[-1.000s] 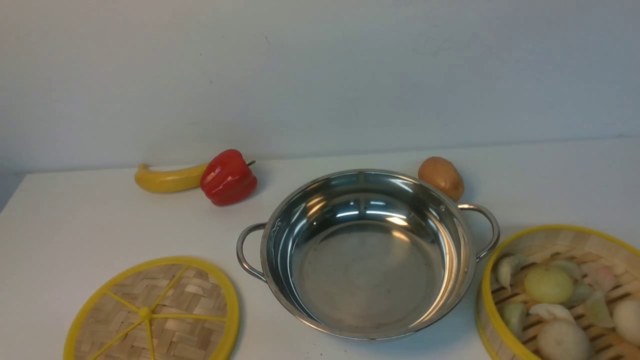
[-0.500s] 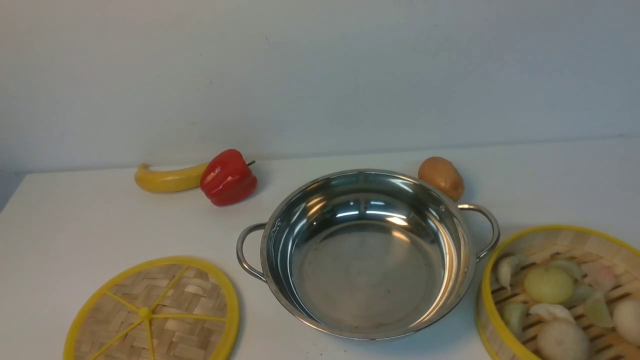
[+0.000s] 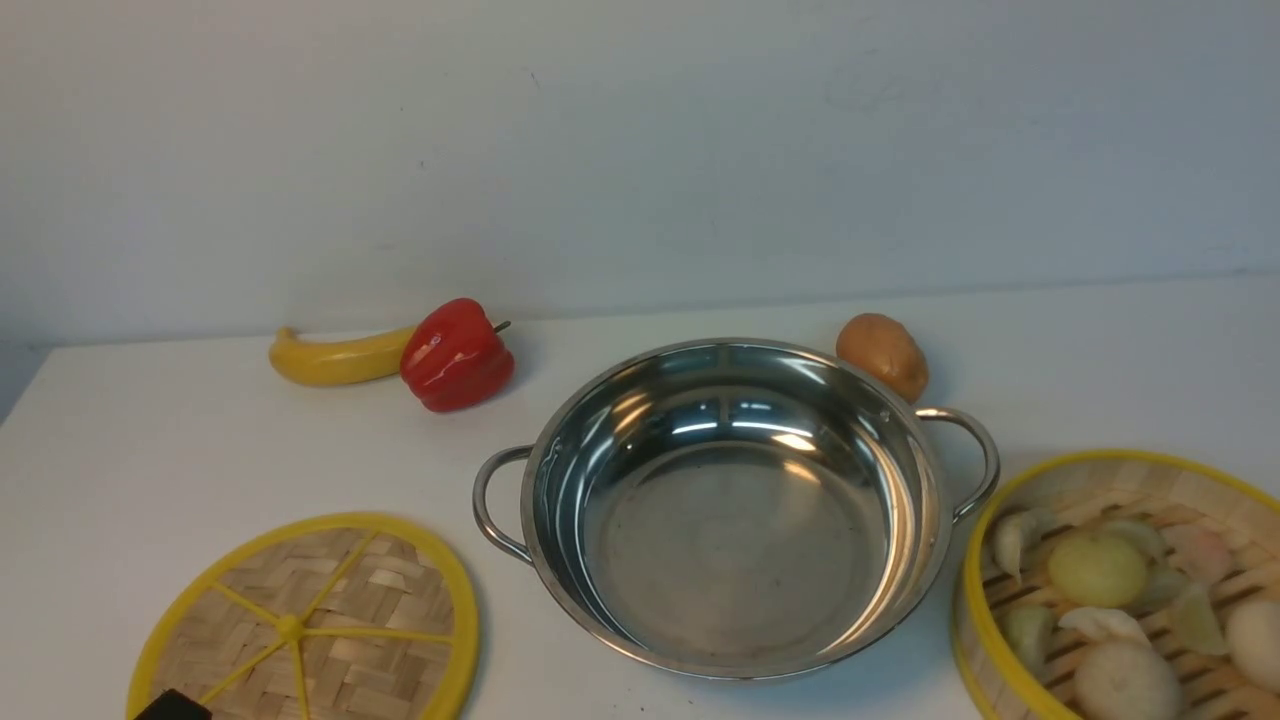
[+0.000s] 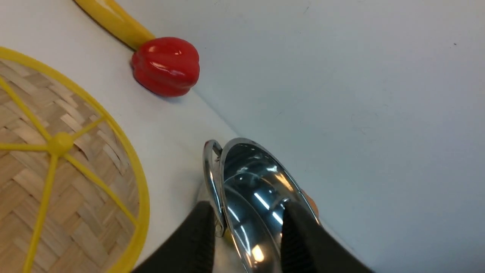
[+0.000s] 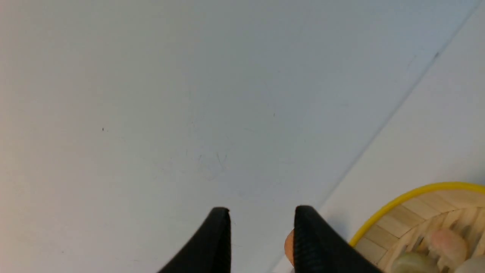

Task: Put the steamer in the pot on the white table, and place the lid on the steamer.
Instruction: 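Reach for and grasp the rim of the bamboo steamer holding the buns with the right gripper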

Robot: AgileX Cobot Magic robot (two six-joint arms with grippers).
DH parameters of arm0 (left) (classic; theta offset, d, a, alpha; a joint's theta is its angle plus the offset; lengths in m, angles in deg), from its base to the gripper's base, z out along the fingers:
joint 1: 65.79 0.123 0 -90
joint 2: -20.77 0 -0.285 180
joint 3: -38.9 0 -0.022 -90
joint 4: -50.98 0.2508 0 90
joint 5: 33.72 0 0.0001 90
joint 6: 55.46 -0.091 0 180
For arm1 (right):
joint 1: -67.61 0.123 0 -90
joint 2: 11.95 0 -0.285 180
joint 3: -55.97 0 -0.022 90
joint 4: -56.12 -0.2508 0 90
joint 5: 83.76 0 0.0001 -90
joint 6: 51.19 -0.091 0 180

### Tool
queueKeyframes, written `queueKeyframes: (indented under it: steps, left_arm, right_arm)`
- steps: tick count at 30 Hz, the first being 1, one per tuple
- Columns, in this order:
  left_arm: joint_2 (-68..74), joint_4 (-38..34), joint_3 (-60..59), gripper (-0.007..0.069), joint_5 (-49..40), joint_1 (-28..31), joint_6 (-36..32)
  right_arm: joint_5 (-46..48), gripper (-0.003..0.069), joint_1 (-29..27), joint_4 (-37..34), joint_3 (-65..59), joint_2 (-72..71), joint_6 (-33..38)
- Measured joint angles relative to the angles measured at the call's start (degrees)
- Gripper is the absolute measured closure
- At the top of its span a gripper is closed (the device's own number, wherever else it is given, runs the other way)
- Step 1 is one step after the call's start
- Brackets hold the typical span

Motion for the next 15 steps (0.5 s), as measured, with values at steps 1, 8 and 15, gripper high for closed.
queueKeyframes:
  steps: [1,8,15]
  left_arm:
    - [0.0,0.0,0.0,0.0384,0.17,0.0,0.0]
    - [0.0,-4.08,0.23,0.0384,8.66,0.0,0.89]
    - [0.09,-1.73,8.97,0.0384,19.52,0.05,-10.89]
  right_arm:
    - [-0.15,0.041,0.0,-0.15,0.0,0.0,0.0]
    - [-15.61,0.041,0.0,-2.44,-0.04,0.0,-1.03]
    - [-22.52,0.041,0.0,7.55,11.4,0.95,3.92]
